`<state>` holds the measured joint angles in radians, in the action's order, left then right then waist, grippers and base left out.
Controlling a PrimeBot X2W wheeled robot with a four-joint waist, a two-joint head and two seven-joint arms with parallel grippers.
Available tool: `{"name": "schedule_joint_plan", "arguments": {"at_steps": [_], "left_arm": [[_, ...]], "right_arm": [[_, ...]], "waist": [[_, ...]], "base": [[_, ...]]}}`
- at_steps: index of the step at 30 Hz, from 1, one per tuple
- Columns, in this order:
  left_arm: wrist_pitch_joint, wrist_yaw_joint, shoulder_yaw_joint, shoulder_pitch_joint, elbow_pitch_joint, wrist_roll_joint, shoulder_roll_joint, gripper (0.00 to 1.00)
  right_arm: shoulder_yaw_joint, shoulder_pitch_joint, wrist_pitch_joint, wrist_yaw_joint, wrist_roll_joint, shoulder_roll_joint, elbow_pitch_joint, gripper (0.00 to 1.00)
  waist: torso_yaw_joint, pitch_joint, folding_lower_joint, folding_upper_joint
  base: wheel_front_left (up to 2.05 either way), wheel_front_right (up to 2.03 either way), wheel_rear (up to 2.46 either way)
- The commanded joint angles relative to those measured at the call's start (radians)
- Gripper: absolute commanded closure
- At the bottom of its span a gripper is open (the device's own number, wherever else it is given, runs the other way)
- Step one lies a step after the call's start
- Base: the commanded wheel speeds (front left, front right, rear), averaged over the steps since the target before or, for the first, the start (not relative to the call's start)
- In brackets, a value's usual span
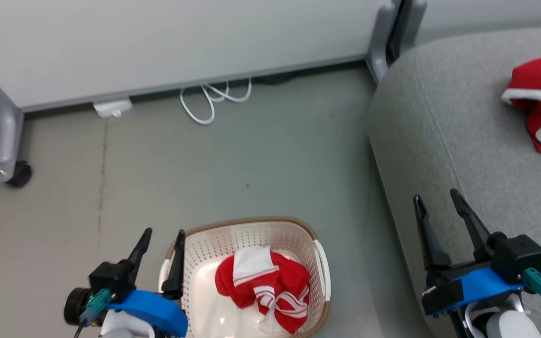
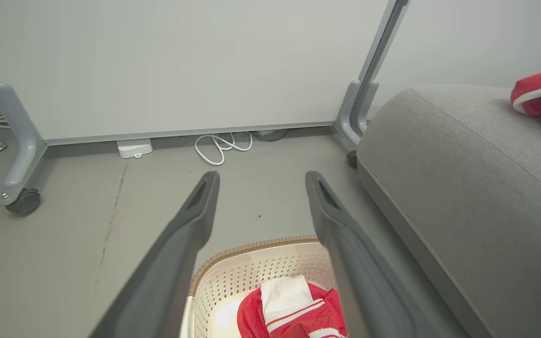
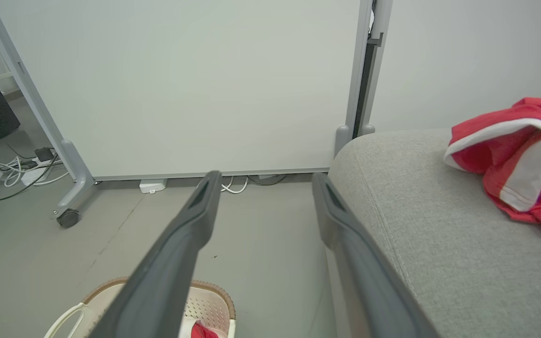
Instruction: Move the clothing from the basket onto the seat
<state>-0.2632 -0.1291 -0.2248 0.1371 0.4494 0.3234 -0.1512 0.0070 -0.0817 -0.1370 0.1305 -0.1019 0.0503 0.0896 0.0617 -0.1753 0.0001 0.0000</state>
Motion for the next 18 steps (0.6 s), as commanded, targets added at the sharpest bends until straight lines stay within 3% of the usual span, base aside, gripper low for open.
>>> {"name": "schedule_joint_plan", "arguments": {"at_steps": [1,18], "left_arm": [[-0.002,-0.001,-0.032,0.042,0.026,0.005,-0.012,0.0],[0.031,-0.001,-0.387,0.341,0.352,0.134,-0.099,0.0]], "right_arm": [[0.0,-0.025,-0.01,0.0,-0.005,0.0,-0.005,0.0],[0.043,-0.154,-0.098,0.0,-0.072,0.0,0.027,0.0]], "waist": [[0.046,-0.089,-0.0001,0.0],[0.218,-0.419,-0.0001,0.0]], "base": [[0.0,0.0,0.0],[0.0,0.0,0.0]]}}
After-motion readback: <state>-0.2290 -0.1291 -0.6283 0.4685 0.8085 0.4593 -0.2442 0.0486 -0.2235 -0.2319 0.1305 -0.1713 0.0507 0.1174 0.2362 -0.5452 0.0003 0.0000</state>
